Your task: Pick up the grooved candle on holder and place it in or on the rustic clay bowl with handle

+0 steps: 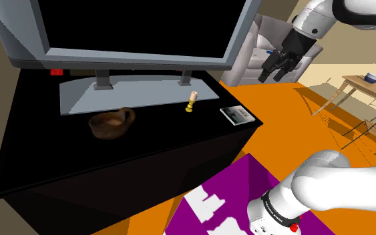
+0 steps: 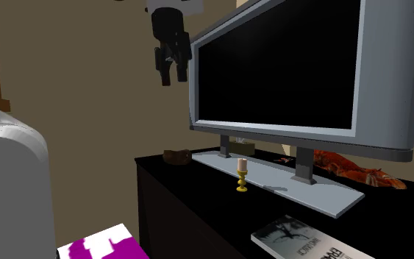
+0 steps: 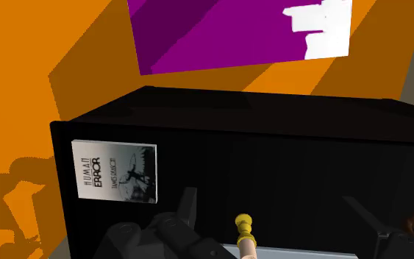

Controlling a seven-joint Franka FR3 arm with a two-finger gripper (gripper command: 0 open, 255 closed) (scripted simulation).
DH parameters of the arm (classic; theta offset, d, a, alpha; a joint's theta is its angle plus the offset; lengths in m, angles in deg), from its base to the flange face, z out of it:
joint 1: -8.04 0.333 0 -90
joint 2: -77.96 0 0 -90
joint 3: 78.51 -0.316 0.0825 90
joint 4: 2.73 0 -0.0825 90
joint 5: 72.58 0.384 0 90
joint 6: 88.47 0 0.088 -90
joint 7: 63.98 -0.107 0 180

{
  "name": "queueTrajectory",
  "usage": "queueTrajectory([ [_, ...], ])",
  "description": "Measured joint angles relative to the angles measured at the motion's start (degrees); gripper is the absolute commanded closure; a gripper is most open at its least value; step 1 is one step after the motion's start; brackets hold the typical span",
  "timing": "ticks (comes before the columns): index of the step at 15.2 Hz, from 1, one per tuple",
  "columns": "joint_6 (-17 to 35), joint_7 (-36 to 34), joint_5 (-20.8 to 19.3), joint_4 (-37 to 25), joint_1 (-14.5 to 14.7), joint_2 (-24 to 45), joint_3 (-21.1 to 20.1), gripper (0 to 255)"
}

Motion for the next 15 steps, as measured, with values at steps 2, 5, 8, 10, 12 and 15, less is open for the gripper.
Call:
queueTrajectory([
  [2, 1.05, 0.12, -0.03, 0.50, 0.09, 0.51, -0.01, 0],
  [5, 6.61, 1.25, -0.52, 2.99, 0.39, 3.21, 0.47, 0],
  [8, 12.71, 2.29, -0.90, 4.96, 0.82, 6.77, 0.75, 0],
  [10, 16.70, 2.87, -1.06, 5.43, 1.16, 9.85, 0.85, 0],
  [12, 20.98, 3.52, -1.24, 6.57, 1.45, 12.59, 1.02, 0],
  [15, 26.94, 4.61, -1.54, 7.20, 1.82, 17.37, 1.36, 0],
])
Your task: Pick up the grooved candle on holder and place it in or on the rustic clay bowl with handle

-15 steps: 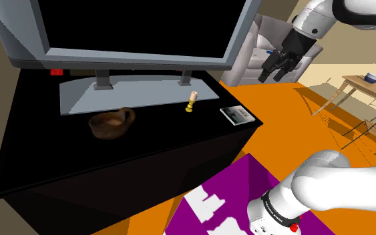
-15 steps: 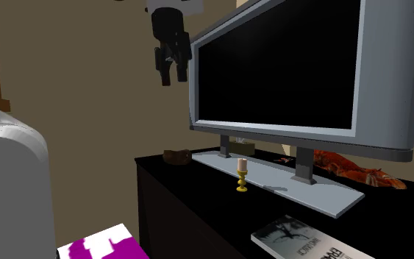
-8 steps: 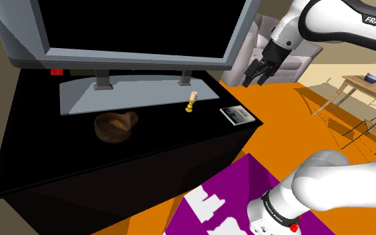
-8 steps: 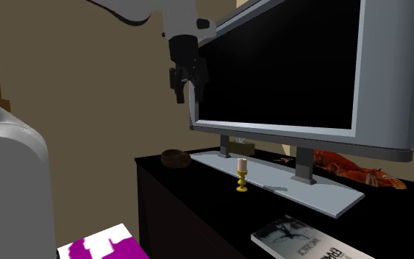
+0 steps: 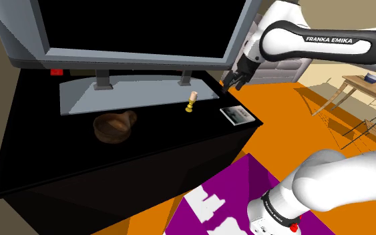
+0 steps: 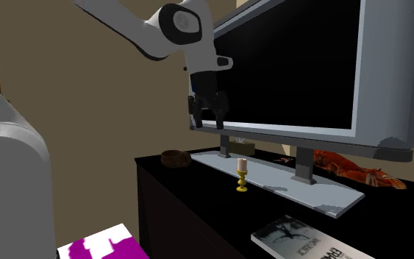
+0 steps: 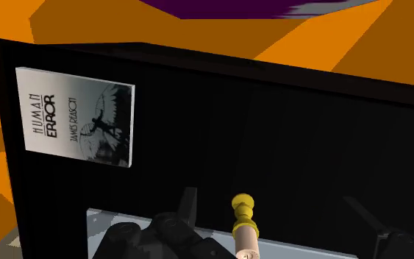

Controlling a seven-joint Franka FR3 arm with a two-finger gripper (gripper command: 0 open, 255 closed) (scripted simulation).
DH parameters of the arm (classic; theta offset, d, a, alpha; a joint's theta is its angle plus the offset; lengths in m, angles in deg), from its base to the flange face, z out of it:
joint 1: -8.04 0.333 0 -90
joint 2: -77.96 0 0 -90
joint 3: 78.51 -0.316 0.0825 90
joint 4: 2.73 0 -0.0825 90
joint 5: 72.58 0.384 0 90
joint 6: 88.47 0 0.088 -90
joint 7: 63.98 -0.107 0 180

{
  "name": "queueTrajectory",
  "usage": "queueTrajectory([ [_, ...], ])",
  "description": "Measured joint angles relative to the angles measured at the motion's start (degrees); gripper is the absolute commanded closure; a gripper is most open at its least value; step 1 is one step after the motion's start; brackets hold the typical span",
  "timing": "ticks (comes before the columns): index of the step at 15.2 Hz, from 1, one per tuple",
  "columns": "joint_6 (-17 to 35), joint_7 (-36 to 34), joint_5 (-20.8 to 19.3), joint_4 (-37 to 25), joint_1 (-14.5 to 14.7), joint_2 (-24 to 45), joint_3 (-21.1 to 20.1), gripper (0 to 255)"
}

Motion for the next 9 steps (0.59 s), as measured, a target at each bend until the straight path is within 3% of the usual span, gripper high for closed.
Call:
queueTrajectory([
  [9, 15.97, 3.19, -0.24, -3.71, 1.12, 17.87, 0.63, 0],
])
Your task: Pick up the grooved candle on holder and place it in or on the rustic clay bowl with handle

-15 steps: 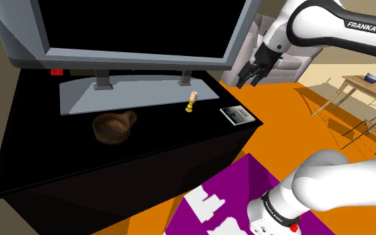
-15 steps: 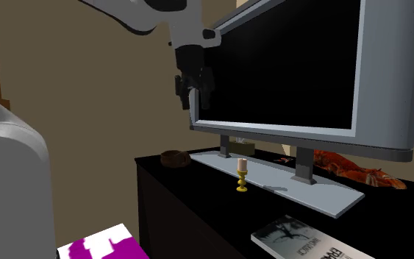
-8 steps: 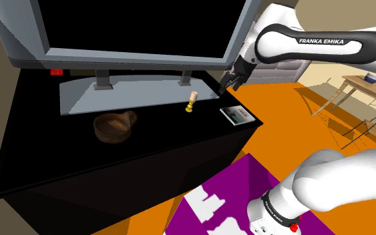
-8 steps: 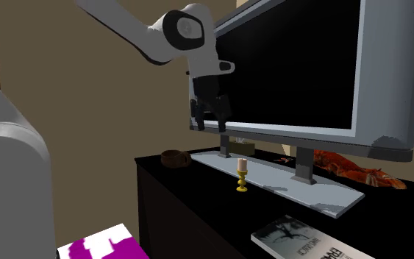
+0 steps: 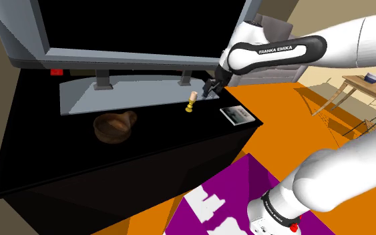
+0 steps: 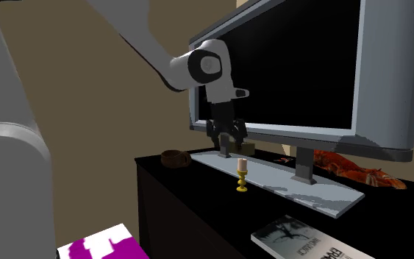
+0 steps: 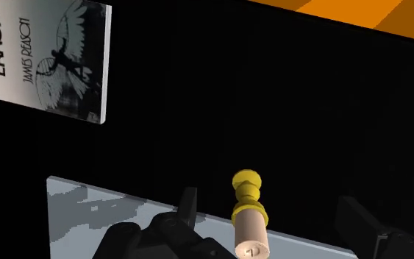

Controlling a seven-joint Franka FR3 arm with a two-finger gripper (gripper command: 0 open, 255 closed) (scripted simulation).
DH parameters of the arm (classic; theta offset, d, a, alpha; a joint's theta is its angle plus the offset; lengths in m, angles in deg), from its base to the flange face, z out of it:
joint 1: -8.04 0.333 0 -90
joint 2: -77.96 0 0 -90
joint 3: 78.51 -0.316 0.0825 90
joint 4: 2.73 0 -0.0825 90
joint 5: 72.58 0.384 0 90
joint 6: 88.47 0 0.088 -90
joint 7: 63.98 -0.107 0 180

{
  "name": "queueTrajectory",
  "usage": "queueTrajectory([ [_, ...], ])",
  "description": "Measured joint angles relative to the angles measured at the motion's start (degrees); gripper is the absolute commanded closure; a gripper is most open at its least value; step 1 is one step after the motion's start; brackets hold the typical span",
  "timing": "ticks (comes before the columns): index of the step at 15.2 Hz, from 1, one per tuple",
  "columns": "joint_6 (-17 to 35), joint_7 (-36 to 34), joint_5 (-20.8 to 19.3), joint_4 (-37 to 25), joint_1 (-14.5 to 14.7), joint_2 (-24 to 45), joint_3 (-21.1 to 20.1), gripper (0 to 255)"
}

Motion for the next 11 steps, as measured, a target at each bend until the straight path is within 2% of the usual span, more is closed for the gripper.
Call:
queueTrajectory([
  [6, 8.14, 1.66, 0.23, -6.32, 0.70, 13.23, -0.30, 0],
  [11, 11.42, 2.17, 0.40, -7.56, 0.65, 17.53, -0.30, 0],
])
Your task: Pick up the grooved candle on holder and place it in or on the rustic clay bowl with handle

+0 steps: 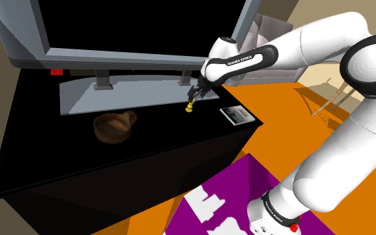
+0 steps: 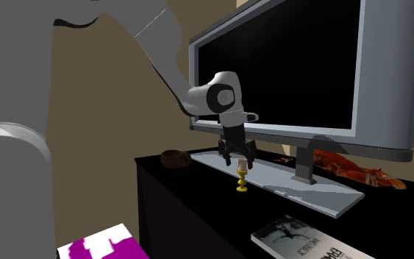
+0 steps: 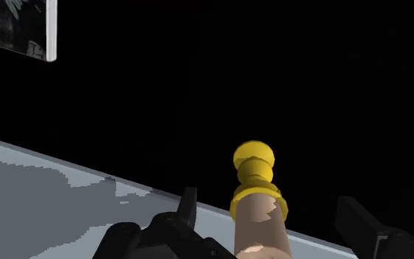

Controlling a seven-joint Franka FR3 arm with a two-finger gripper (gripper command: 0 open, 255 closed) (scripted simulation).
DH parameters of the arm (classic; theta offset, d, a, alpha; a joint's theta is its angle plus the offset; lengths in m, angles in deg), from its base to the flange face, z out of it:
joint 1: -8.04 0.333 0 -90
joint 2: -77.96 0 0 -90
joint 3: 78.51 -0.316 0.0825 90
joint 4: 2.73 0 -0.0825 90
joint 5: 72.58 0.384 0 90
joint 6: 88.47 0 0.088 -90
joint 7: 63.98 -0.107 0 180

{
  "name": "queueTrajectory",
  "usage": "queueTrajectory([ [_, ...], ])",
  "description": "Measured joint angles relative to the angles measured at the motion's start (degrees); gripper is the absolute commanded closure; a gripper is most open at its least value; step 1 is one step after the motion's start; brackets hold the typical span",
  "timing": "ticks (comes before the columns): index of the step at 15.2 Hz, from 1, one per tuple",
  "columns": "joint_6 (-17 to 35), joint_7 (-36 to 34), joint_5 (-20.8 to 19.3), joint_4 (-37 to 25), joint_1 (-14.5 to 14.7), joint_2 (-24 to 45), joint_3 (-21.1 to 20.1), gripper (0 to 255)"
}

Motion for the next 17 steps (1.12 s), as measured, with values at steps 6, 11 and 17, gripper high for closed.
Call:
queueTrajectory([
  [6, 2.93, 0.10, 0.17, 0.00, -0.09, 2.92, 0.00, 0],
  [11, 3.07, 0.14, 0.19, -0.01, -0.11, 3.05, 0.01, 255],
  [17, 3.08, 0.15, 0.20, -0.06, -0.08, 3.03, -0.04, 255],
])
